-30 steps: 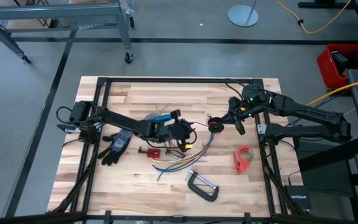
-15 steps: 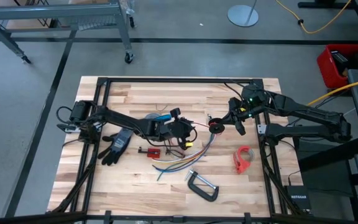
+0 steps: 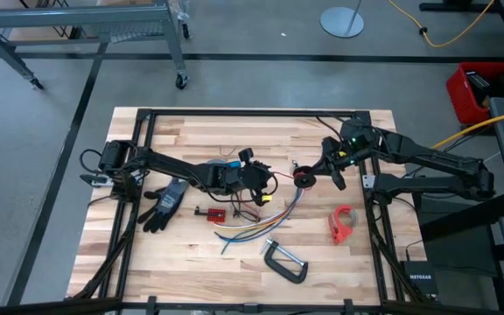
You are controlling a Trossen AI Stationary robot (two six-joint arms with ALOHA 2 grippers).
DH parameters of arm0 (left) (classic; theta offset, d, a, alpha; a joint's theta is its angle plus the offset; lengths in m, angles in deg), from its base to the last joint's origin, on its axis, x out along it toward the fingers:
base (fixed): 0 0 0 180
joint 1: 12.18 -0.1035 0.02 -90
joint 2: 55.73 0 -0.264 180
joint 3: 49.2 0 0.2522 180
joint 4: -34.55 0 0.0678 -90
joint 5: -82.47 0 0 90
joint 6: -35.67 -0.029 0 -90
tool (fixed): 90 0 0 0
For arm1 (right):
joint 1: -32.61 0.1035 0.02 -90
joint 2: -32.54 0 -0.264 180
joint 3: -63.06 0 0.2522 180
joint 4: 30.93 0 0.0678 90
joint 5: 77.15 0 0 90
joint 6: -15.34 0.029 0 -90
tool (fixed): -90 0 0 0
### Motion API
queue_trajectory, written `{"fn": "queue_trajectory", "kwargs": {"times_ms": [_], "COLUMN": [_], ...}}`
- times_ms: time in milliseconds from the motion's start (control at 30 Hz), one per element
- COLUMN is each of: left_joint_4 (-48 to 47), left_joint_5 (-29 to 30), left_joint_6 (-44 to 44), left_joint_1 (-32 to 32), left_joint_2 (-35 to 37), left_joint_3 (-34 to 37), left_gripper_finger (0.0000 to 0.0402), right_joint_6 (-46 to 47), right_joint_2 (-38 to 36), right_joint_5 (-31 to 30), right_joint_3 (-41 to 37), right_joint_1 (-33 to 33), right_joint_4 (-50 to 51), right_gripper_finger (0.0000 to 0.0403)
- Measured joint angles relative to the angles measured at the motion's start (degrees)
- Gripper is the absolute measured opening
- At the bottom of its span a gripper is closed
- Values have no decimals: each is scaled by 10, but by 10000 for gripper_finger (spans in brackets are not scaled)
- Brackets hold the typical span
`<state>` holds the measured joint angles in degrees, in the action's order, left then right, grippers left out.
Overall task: Coil cords
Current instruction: Coil the red wire onto the black spool
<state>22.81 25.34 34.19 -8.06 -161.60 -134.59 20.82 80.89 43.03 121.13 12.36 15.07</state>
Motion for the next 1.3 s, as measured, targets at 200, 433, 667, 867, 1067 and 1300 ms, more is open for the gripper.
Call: {"fn": "queue_trajectory", "kwargs": {"times_ms": [200,433,667,867,1067,1300], "left_joint_4": [0,-1,-1,-1,4,1], "left_joint_5": [0,0,0,0,14,28], "left_joint_6": [0,0,8,45,59,57], "left_joint_1": [0,0,0,-1,-6,-31], "left_joint_2": [0,0,0,0,0,0], "left_joint_3": [0,0,0,0,0,-14], "left_gripper_finger": [104,104,79,9,4,2], "right_joint_6": [0,0,0,0,-1,-13], "right_joint_2": [0,0,0,0,4,21], "right_joint_5": [16,29,29,-11,-51,-56], "right_joint_3": [0,0,0,0,0,0], "right_joint_1": [0,0,0,0,0,0], "right_joint_4": [-38,-57,-56,-49,-42,-15], "right_gripper_finger": [4,3,3,3,3,3]}}
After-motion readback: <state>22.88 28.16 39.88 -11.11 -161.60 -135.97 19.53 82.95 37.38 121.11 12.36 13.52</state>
